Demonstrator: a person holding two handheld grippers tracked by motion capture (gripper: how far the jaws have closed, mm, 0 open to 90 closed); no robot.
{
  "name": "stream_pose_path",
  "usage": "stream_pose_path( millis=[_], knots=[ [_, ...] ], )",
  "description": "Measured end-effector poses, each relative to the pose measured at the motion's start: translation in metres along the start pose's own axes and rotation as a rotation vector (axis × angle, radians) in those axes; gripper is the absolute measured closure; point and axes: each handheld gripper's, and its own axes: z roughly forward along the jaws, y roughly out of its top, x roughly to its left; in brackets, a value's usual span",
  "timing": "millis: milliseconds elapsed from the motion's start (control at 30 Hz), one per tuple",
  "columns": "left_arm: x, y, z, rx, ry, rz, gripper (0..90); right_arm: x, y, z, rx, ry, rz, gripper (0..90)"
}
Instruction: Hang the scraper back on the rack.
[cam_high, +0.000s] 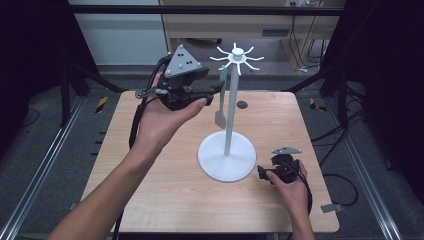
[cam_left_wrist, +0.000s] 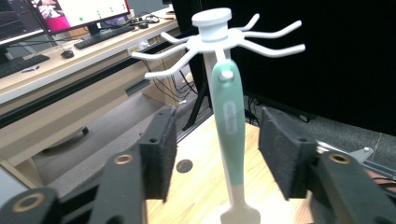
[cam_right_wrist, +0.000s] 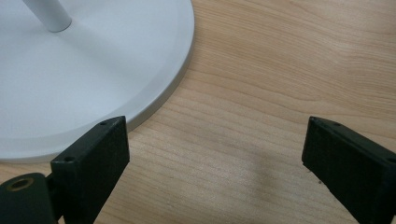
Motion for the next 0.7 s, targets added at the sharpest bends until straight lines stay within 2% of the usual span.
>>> stream_pose_path(
  millis=[200, 400, 700],
  knots=[
    [0.003, -0.016, -0.010, 0.009, -0.022, -0.018, 33.0, 0.000, 0.000, 0.000, 0.001, 0.004, 0.001, 7.8],
    [0.002, -0.040, -0.021, 0.021, -0.041, -0.013, 19.6, 0.000, 0.000, 0.000, 0.002, 0.001, -0.001, 7.8],
    [0.005, -0.082, -0.023, 0.054, -0.043, -0.035, 12.5, -0.002, 0.000, -0.001, -0.007, -0.013, 0.012, 6.3]
  ],
)
